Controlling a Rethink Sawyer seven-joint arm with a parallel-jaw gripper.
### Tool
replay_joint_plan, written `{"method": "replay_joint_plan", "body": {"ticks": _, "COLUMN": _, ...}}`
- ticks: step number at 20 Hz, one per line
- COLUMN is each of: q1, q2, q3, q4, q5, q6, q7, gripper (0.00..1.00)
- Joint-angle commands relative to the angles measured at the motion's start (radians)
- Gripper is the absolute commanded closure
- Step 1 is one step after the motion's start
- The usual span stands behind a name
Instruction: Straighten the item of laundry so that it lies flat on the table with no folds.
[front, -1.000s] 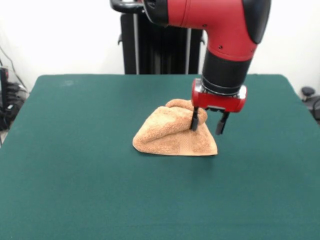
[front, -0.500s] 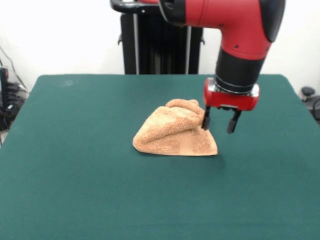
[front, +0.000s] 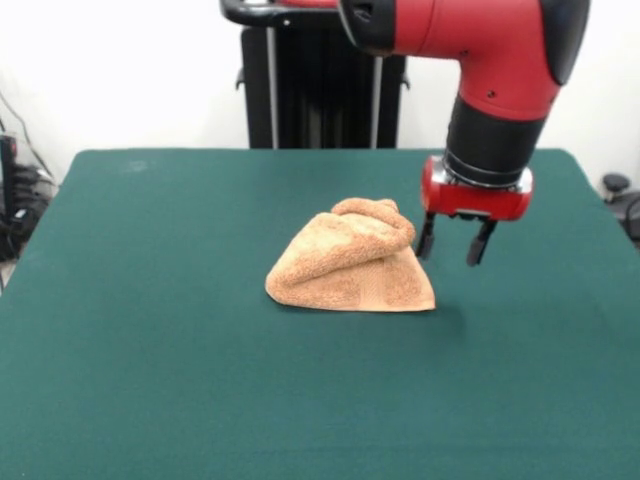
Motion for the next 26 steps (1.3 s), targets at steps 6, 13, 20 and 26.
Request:
{"method": "replay_joint_plan", "body": {"ticks": 6, "q1": -0.009, "q2": 0.121, "q3": 0.077, "q4": 0.039, "q5": 0.001, "q6": -0.103, "q7": 0.120, "gripper": 0.00}}
{"method": "replay_joint_plan", "body": {"ticks": 13, "q1": -0.018, "q2": 0.143, "q3": 0.075, "q4": 0.035, "q5": -0.004, "q6": -0.128, "q7": 0.113, "gripper": 0.00}}
{"method": "replay_joint_plan", "body": {"ticks": 20, "q1": -0.014, "q2": 0.136, "q3": 0.072, "q4": 0.062, "q5": -0.005, "q6": -0.142, "q7": 0.115, "gripper": 0.00}}
{"method": "replay_joint_plan", "body": {"ticks": 26, "q1": -0.034, "q2": 0.070, "q3": 0.070, "q4": 0.113, "q5": -0.017, "q6": -0.101, "q7": 0.077, "gripper": 0.00}}
